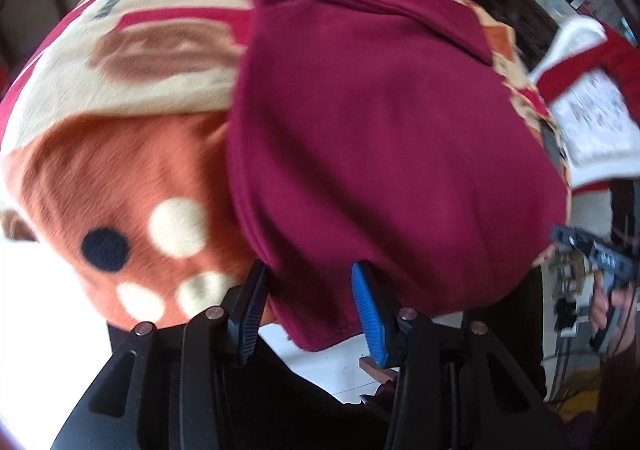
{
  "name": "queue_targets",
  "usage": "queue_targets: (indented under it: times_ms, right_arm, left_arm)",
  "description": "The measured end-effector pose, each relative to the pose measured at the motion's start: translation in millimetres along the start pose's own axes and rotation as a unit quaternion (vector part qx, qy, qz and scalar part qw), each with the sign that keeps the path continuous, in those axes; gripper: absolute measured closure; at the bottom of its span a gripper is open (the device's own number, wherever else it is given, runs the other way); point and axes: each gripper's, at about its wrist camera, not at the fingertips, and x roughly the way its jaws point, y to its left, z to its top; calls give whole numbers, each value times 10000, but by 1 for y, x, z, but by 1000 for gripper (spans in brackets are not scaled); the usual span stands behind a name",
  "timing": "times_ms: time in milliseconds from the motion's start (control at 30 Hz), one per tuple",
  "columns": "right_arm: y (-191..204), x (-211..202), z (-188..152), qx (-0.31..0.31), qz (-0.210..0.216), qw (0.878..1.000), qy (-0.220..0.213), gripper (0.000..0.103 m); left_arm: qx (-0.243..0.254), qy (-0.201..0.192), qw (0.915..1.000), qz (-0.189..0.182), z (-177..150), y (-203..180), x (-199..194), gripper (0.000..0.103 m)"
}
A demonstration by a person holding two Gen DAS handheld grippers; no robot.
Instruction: Fold small clothes
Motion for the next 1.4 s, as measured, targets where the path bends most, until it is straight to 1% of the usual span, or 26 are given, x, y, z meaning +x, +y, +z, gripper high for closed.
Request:
queue_targets:
  times_ms: [67, 100, 167, 200, 233, 267, 333, 367, 433, 467, 500, 533, 567, 600, 633, 733, 833, 933, 1067, 1267, 1400]
  right_arm:
    - [0, 0, 1, -14, -10, 10000, 12, 103]
    - [0, 0, 2, -36, -15, 10000, 14, 103]
    - [0, 0, 2, -58, -11, 10000, 32, 103]
    - [-1, 0, 3, -51, -7, 10000, 39, 103]
    - [-2, 2, 4, -31, -1, 10000, 51, 103]
    - [-3, 3, 5, -8, 11, 10000, 67, 103]
    - [-7, 7, 7, 71, 65, 9999, 89, 103]
    - [-8, 8, 7, 112, 89, 9999, 95, 103]
    - [-9, 9, 6, 153, 118, 9998, 78, 103]
    - [-8, 8, 5, 116, 105, 9999, 57, 103]
    - [-6, 6, 4, 46, 71, 10000, 39, 103]
    - [-2, 3, 4, -61, 25, 10000, 21, 103]
    - [0, -1, 4, -125, 32, 9999, -22, 103]
    - [3, -7, 4, -143, 64, 9998, -102, 103]
    - [4, -13, 5, -155, 114, 9996, -186, 103]
    - [11, -32, 12, -188, 330, 9984, -429, 103]
    - [15, -46, 19, -215, 486, 9965, -646, 103]
    - [21, -57, 28, -252, 506, 9947, -862, 103]
    - [24, -73, 42, -275, 487, 9912, -1203, 103]
    - [20, -83, 75, -169, 419, 9844, -1698, 103]
    - [17, -85, 100, -83, 322, 9785, -2033, 103]
  left_arm:
    - [126, 95, 9998, 87, 1, -1, 4, 59]
    - [52, 136, 9999, 93, 2, 3, 5, 59]
    - [-359, 18, 9994, -7, 7, 15, 2, 59]
    - [-487, -29, 9987, -110, 8, 18, 1, 59]
    - [-423, 35, 9990, -172, 9, 15, 3, 59]
    - [-249, 124, 9995, -130, 8, 9, 6, 59]
    - [66, 195, 9998, 78, 8, -3, 10, 59]
    - [69, 204, 9997, 88, 9, -4, 12, 59]
    - [-118, 225, 9997, -42, 12, -2, 12, 59]
    - [-179, 223, 9996, -83, 12, -1, 12, 61]
    - [-189, 221, 9995, -108, 13, 0, 11, 69]
    - [-129, 217, 9997, -62, 14, -1, 9, 75]
    - [-59, 199, 9998, 13, 14, -2, 6, 86]
    - [-19, 165, 9998, 64, 14, -1, 1, 92]
    - [-16, 98, 9999, 66, 16, -2, -4, 93]
    - [-28, -94, 9999, -97, 12, 0, -17, 95]
    - [20, -298, 9995, -137, 17, 1, -31, 95]
    - [-17, -464, 9988, -150, 19, 5, -40, 96]
    - [-39, -834, 9964, -172, 30, 8, -60, 96]
    - [16, -1417, 9899, -100, 80, 1, -79, 96]
    - [52, -1769, 9842, 77, 115, -2, -81, 96]
